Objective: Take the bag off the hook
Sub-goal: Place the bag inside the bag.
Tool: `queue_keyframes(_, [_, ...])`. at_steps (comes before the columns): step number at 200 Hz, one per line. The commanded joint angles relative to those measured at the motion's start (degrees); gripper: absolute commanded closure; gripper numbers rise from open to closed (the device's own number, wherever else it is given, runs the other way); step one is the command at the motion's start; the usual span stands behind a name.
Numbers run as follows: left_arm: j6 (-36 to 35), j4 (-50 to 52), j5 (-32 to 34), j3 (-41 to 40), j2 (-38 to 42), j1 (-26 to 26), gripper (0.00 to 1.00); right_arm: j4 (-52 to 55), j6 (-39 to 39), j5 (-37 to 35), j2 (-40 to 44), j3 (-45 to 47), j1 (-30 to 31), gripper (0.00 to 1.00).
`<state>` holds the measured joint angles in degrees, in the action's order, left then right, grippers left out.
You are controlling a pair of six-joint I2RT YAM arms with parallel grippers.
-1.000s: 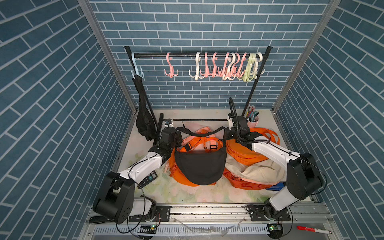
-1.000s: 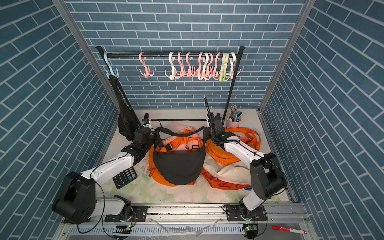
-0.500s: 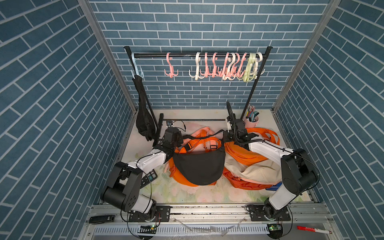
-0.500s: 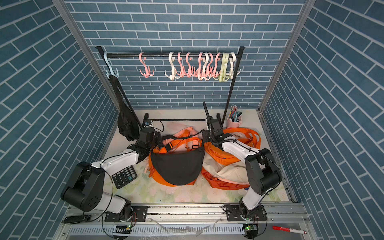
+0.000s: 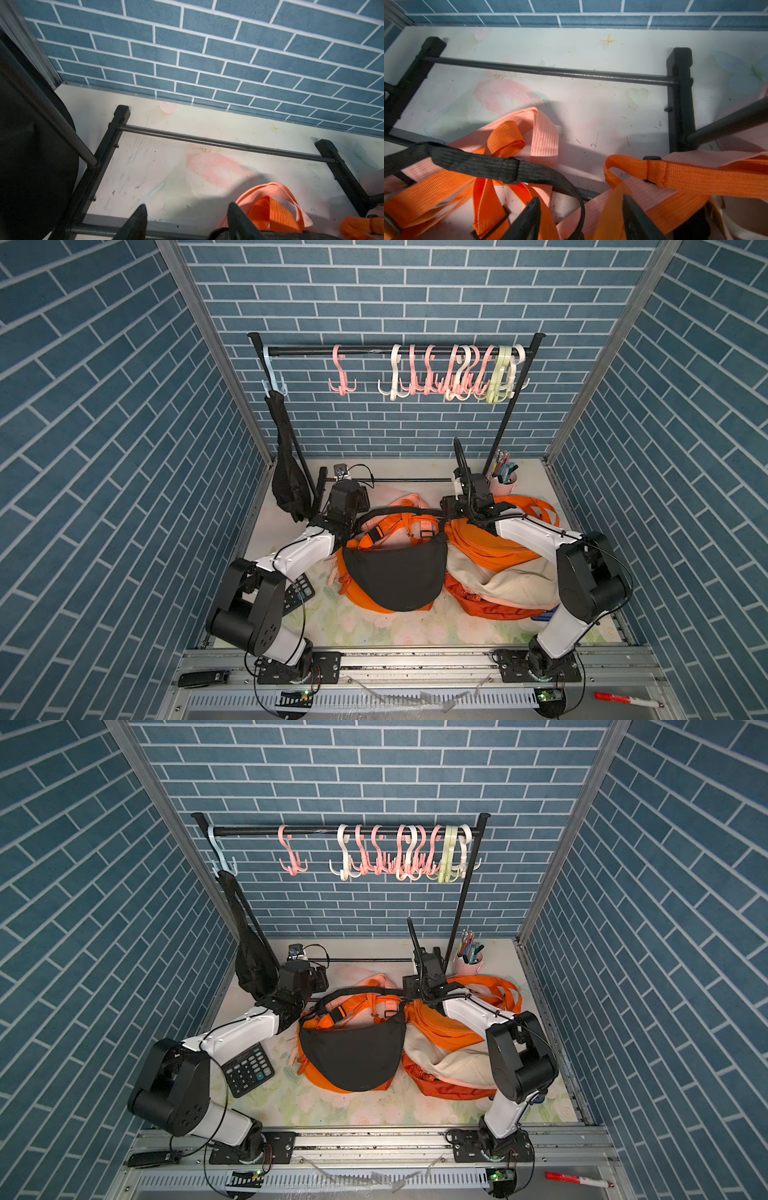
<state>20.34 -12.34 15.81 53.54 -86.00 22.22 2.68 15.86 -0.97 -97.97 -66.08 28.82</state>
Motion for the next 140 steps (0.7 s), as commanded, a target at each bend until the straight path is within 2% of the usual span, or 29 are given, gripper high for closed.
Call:
queue_keyframes(1, [-2.4,2.0,0.9,2.4,3.0,0.2,0.33,1.0,-2.0,2.3,0.4,-2.5,-0.2,0.31])
queue_keyframes(13, [-3.6,2.8,1.3,3.4,4.8,0.0,0.29,1.5,-2.4,2.9,1.2,-2.8,-0.3,0.26])
queue_keyframes(43, [-5.5,4.7,1.5,5.1,9.5,-0.4,0.18,3.2,-3.0,3.5,3.9,-3.3,-0.3,0.25])
queue_keyframes(94, [-6.4,8.5,-1.7,6.7,16.7,-1.0,0.18,6.0,-3.8,3.7,8.9,-3.8,0.4,0.24])
queue_keyframes(140, [-6.6,13.9,-4.6,6.4,25.4,-2.8,0.18,7.4,-5.1,2.6,11.6,-4.4,3.5,0.24])
